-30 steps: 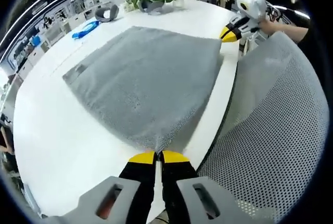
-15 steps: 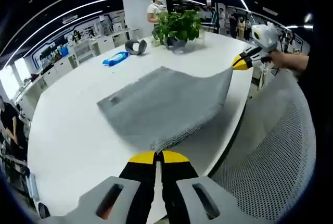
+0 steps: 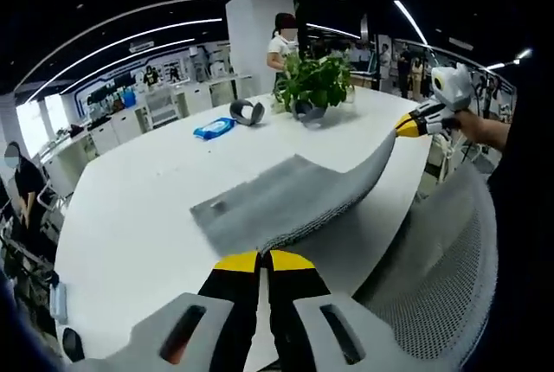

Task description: Fold the towel on the table until its edges align and the towel forms a compact rectangular stack.

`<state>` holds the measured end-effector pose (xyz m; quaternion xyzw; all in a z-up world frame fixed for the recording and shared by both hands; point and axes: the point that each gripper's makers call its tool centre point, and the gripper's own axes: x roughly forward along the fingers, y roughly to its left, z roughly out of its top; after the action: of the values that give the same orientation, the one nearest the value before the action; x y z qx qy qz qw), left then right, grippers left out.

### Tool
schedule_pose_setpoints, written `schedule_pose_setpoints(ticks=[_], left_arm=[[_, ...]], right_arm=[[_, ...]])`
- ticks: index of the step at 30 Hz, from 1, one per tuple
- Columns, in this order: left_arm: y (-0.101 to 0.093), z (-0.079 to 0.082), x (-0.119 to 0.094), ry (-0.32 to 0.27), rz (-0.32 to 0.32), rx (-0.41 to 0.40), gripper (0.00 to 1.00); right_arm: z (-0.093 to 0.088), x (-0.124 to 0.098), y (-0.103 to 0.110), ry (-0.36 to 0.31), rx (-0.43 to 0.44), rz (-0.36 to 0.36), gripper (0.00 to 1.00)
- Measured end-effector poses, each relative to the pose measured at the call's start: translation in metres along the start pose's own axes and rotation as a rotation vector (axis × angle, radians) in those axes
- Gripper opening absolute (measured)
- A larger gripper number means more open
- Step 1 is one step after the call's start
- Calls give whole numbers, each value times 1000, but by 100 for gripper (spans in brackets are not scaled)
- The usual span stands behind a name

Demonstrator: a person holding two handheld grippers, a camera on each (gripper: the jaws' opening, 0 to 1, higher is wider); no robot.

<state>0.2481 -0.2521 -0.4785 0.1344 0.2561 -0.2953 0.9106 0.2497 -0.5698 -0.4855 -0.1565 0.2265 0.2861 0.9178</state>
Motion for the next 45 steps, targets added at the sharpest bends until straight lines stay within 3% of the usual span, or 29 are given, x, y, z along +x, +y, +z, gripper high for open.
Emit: schedule_pose_setpoints(ticks=[11, 26, 35, 40, 45], left_arm=[[-8, 6, -29, -12, 24, -37, 2], [-20, 4, -55, 32, 41, -36, 2], [-17, 0, -55, 44, 44, -29, 2], [-15, 0, -47, 53, 49, -7, 2], [-11, -3, -42, 75, 59, 7, 2]], right_arm=[[13, -25, 13, -8, 1, -21, 0], [21, -49, 28, 29, -44, -29, 0], [20, -47, 29, 29, -26, -23, 0], [16, -39, 25, 82, -117, -31, 0], [20, -31, 21, 77, -125, -22, 0]])
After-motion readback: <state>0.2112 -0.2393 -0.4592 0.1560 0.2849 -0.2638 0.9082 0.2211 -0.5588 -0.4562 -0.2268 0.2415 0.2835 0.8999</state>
